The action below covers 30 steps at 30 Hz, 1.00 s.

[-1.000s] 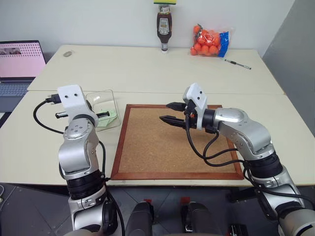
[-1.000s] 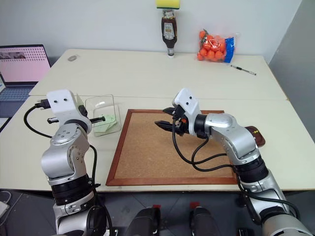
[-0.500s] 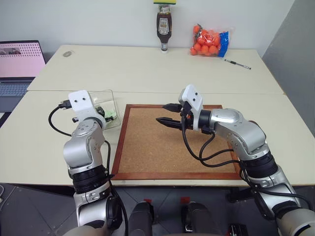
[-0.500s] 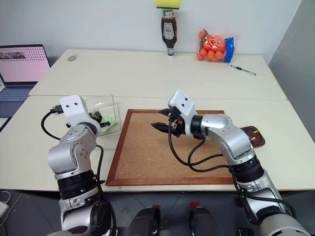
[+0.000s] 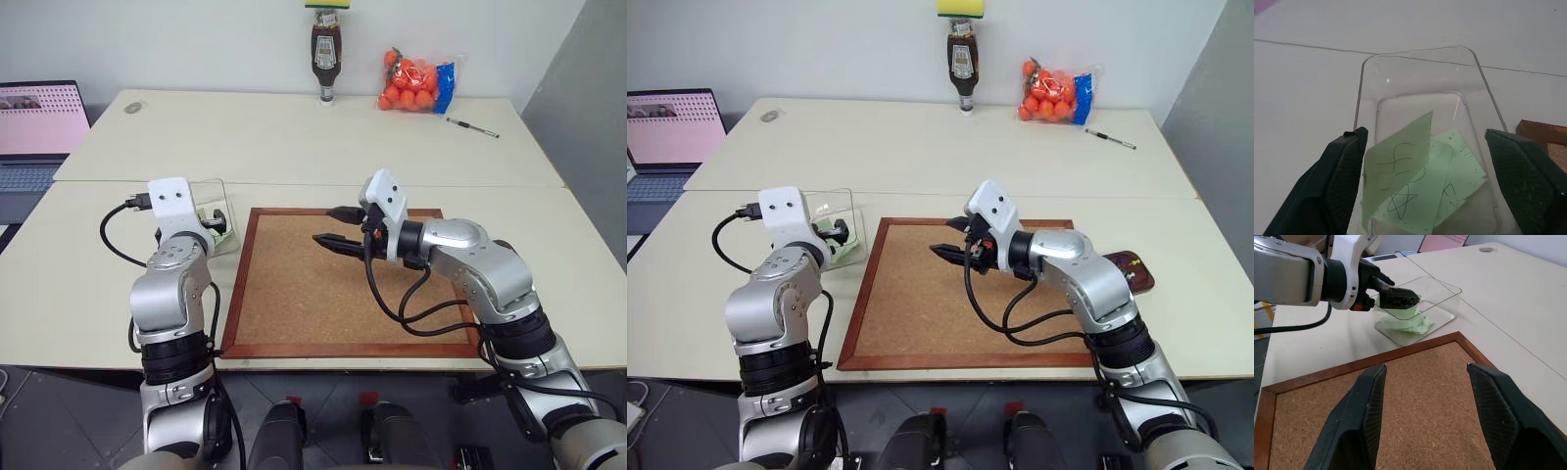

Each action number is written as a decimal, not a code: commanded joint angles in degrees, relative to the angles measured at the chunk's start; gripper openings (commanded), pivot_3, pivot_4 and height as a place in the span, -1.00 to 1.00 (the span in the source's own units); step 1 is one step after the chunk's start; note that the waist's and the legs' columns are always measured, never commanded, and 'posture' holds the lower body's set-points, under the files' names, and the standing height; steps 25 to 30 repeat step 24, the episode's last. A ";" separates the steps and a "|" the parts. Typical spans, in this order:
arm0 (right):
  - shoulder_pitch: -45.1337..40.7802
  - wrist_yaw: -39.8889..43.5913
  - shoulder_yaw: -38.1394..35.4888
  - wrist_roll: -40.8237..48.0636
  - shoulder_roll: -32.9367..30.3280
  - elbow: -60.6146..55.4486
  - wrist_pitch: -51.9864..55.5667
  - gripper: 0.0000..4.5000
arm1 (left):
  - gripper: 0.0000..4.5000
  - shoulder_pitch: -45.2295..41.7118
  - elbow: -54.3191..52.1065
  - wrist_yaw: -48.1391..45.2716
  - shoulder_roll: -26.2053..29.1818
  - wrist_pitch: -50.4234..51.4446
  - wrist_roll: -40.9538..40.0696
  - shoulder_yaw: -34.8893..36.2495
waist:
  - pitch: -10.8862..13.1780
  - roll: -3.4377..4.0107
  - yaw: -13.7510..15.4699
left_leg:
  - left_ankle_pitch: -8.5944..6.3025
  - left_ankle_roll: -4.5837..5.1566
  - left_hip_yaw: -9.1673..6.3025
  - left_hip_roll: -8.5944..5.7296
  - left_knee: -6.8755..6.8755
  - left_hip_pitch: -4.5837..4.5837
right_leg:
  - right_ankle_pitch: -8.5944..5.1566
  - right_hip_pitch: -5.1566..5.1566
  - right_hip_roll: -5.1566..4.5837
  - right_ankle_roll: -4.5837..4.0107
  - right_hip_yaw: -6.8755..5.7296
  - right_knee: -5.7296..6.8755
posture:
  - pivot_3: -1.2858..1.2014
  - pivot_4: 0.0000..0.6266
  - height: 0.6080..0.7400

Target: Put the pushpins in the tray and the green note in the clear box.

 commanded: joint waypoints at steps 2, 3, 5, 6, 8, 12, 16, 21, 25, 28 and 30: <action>0.86 -1.00 -2.42 0.85 0.54 -3.41 0.02 0.23 | 0.79 0.71 -3.61 -0.74 3.26 -6.51 4.05 -4.90 | 0.00 0.00 0.02 | 0.00 0.00 0.00 0.00 0.00 0.00 | 0.00 0.00 -0.02 0.00 0.02 0.00 | 0.03 -0.52 1.00; 1.25 -1.41 -2.85 1.03 0.61 -3.84 0.19 0.23 | 0.79 0.96 -3.88 -1.16 4.30 -8.13 5.10 -6.39 | 0.00 0.00 0.01 | 0.00 0.00 0.00 -0.01 0.00 0.00 | 0.00 0.00 -0.03 0.00 0.03 0.00 | 0.03 -0.52 1.00; 2.33 -2.64 -4.08 1.27 0.79 -5.19 0.42 0.23 | 0.79 1.14 -4.28 -1.93 6.08 -12.15 7.11 -9.03 | 0.00 0.00 0.03 | 0.00 0.00 0.01 -0.01 -0.01 -0.01 | 0.00 0.00 -0.03 -0.01 0.04 -0.01 | 0.03 -0.52 1.00; 3.04 -3.56 -4.88 1.24 0.97 -5.99 0.40 0.23 | 0.79 1.35 -4.76 -2.94 6.26 -14.41 6.95 -9.76 | 0.00 0.00 0.04 | 0.00 0.00 0.01 -0.01 -0.01 -0.02 | 0.00 0.00 -0.05 -0.01 0.06 -0.01 | 0.03 -0.52 1.00; 5.08 -6.40 -7.20 0.84 1.77 -7.66 -0.33 0.23 | 0.79 1.97 -6.35 -7.51 4.95 -17.12 3.19 -10.70 | 0.00 0.00 0.12 | 0.00 0.00 0.00 0.00 -0.01 -0.03 | 0.00 0.00 -0.09 -0.01 0.06 -0.03 | 0.03 -0.52 1.00; 13.94 -11.51 -11.74 -0.61 2.83 -12.51 -3.55 0.23 | 0.79 6.30 -10.45 -18.56 3.08 -16.32 -5.36 -13.85 | -0.01 -0.01 0.29 | 0.00 -0.01 0.00 -0.05 0.00 -0.06 | 0.00 0.05 -0.14 -0.02 0.06 -0.08 | 0.03 -0.52 1.00; 23.91 -17.21 -13.74 -3.86 4.90 -15.89 -8.87 0.23 | 0.79 10.55 -11.18 -23.44 2.90 -17.09 -8.57 -15.71 | -0.02 -0.03 0.08 | -0.03 -0.05 0.05 -0.05 -0.04 -0.09 | -0.01 -0.02 -0.14 -0.01 0.14 -0.08 | 0.03 -0.52 1.00; 29.83 -21.95 -14.18 -7.88 7.63 -14.07 -15.37 0.23 | 0.79 13.22 -10.30 -27.41 3.28 -19.56 -10.52 -16.38 | -0.02 -0.02 -0.29 | -0.02 -0.05 0.04 0.04 -0.03 0.05 | -0.14 -0.05 0.02 0.19 0.10 0.00 | 0.03 -0.52 1.00; 30.80 -23.77 -14.44 -9.64 8.46 -12.36 -18.20 0.23 | 0.79 14.02 -9.44 -28.23 2.87 -21.71 -10.62 -16.46 | -0.02 -0.02 -0.29 | -0.02 -0.04 0.05 0.08 -0.02 0.19 | -0.13 0.08 0.06 0.16 0.07 0.02 | 0.03 -0.52 1.00; 30.80 -23.77 -14.44 -9.64 8.46 -12.36 -18.20 0.23 | 0.79 14.02 -9.44 -28.23 2.87 -21.71 -10.62 -16.46 | -0.02 -0.02 -0.29 | -0.02 -0.04 0.05 0.08 -0.02 0.19 | -0.13 0.08 0.06 0.16 0.07 0.02 | 0.03 -0.52 1.00; 30.80 -23.77 -14.44 -9.64 8.46 -12.36 -18.20 0.23 | 0.79 14.02 -9.44 -28.23 2.87 -21.71 -10.62 -16.46 | -0.02 -0.02 -0.29 | -0.02 -0.04 0.05 0.08 -0.02 0.19 | -0.13 0.08 0.06 0.16 0.07 0.02 | 0.03 -0.52 1.00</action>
